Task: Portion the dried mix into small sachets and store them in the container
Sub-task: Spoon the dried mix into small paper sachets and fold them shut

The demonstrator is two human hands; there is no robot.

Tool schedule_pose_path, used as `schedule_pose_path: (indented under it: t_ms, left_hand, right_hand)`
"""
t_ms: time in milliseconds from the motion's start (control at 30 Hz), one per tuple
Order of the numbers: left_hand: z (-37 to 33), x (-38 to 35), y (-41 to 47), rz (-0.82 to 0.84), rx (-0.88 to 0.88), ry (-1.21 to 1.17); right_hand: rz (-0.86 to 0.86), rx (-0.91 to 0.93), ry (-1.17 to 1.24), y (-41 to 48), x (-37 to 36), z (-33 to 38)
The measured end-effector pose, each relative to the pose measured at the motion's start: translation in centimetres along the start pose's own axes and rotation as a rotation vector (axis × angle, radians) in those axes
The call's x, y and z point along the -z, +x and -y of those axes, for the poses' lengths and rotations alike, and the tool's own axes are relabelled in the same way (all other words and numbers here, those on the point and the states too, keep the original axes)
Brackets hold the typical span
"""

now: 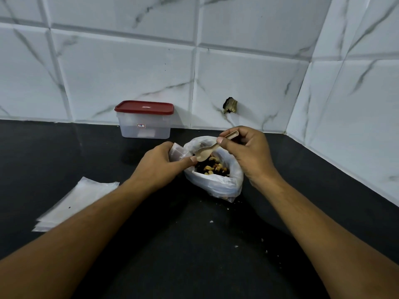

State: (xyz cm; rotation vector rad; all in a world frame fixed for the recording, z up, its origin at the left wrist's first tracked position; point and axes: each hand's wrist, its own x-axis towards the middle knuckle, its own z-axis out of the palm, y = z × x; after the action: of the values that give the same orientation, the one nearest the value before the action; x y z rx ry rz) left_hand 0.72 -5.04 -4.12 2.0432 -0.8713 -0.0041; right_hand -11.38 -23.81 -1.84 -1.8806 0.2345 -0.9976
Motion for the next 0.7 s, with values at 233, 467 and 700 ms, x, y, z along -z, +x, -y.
schedule_pose_path:
  t_ms: [233,467,700]
  left_hand:
    - [0.1,0.0,-0.1,-0.009,-0.025,-0.033]
    - [-0.2,-0.2,-0.4,-0.001,-0.07,-0.094]
    - [-0.1,-0.3,-0.3,0.019,-0.034,-0.103]
  right_hand:
    - [0.046,0.032,0.031,-0.7,-0.4,1.1]
    - [-0.118,-0.104,-0.032,-0.6,0.0,0.1]
    - [-0.206,-0.032,-0.196,-0.4,0.4,-1.0]
